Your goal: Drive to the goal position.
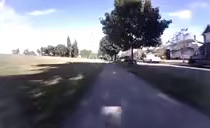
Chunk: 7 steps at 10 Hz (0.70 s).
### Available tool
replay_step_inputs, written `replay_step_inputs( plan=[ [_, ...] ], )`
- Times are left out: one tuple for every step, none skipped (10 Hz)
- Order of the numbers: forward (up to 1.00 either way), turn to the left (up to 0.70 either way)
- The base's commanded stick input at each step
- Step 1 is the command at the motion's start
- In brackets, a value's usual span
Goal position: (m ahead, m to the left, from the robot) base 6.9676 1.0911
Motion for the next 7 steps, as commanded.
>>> replay_step_inputs(
  plan=[
    [1.0,0.0],
    [1.0,0.0],
    [1.0,0.0],
    [1.0,0.0],
    [1.0,0.0],
    [1.0,0.0],
    [1.0,-0.02]
  ],
)
